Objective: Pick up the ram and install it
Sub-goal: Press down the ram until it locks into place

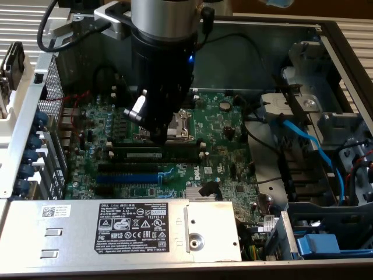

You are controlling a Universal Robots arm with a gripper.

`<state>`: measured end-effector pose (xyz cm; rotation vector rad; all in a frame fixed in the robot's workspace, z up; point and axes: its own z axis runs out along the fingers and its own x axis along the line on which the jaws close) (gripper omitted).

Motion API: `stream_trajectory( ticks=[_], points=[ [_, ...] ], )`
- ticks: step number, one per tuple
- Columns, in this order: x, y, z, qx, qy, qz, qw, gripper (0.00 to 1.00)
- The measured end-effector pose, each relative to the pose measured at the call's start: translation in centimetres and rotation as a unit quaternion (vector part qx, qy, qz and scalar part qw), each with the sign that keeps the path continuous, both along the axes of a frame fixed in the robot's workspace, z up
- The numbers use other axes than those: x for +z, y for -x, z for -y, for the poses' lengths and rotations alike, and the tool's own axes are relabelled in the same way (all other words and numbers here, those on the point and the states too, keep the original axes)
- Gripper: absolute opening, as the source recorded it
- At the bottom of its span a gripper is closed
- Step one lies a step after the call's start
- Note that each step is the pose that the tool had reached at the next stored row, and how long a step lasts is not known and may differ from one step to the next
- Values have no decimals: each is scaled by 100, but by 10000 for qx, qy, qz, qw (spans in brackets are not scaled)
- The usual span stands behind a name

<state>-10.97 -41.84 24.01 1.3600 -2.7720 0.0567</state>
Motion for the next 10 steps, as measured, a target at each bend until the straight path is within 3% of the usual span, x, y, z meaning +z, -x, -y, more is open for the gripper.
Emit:
stream_trajectory(
  ticks=[5,10],
  points=[
    [-2,0,0,-408,0,0,9992,10],
    [-5,0,0,-815,0,0,9967,10]
  ],
)
